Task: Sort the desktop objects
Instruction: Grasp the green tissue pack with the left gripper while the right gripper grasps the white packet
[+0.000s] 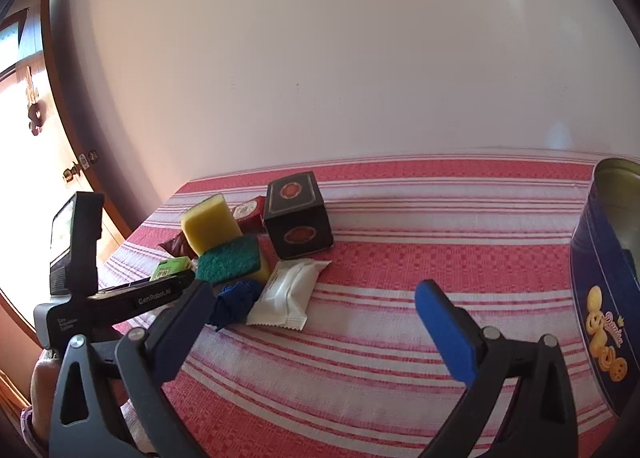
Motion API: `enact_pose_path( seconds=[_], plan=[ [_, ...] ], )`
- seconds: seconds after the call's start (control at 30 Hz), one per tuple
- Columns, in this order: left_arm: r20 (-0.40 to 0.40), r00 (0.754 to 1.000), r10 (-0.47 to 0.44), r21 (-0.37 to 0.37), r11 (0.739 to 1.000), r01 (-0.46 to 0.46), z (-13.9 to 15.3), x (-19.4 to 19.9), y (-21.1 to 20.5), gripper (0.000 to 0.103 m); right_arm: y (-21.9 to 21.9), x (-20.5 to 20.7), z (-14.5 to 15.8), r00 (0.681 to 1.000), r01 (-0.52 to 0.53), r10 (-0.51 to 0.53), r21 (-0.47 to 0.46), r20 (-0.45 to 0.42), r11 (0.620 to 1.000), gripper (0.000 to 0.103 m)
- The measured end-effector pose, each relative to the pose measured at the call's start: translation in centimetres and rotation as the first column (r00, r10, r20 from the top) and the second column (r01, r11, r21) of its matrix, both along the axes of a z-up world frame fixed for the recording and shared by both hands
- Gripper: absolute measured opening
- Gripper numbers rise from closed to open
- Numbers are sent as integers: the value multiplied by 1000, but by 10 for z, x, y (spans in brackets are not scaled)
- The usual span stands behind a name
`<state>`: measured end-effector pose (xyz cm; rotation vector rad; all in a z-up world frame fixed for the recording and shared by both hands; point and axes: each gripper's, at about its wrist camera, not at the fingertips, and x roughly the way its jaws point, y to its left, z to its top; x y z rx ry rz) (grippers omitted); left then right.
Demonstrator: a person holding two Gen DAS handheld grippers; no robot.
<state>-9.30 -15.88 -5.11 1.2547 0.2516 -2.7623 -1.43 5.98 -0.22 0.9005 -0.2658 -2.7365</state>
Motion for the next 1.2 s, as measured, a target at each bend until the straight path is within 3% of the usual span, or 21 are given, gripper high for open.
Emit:
enact_pose_path(
  seconds=[0.07, 0.13, 0.27, 0.33, 0.5, 0.6, 0.63, 0.73, 1.0, 1.2],
  plan=[
    [-51, 998, 22, 24, 999, -20, 6, 5, -4, 52, -6, -6, -4, 1000, -9, 8, 33, 29, 999, 93],
    [-124, 992, 32, 1, 999, -32, 17, 13, -2, 52, -14, -14, -9, 998, -23, 18, 73, 67, 997, 83],
    [-277, 961, 16, -120, 991, -51, 37, 29, 11, 52, -26, -33, -22, 988, -49, 36, 84, 151, 995, 77],
    [-307, 952, -3, -132, 990, -40, 41, 30, 13, 52, -31, -42, -26, 983, -49, 34, 82, 179, 995, 77],
    [-285, 959, -8, -137, 990, -32, 38, 25, 12, 52, -55, -63, -35, 971, -62, 25, 149, 240, 987, 76],
    [-280, 960, -6, -130, 991, -32, 41, 32, 12, 52, -74, -69, -38, 968, -69, 0, 270, 249, 960, 77],
    [-281, 960, -4, -131, 991, -34, 41, 34, 13, 52, -78, -69, -38, 969, -70, -5, 294, 247, 953, 72],
    [-278, 961, -3, -130, 991, -34, 39, 32, 12, 52, -75, -67, -35, 973, -67, 1, 280, 233, 958, 44],
    [-278, 961, -1, -135, 990, -38, 39, 36, 16, 52, -39, -58, -28, 976, -50, 21, 126, 217, 991, 41],
    [-290, 957, -7, -150, 988, -38, 41, 40, 21, 52, -22, -31, -12, 995, -15, 7, 89, 95, 996, 41]
  ],
)
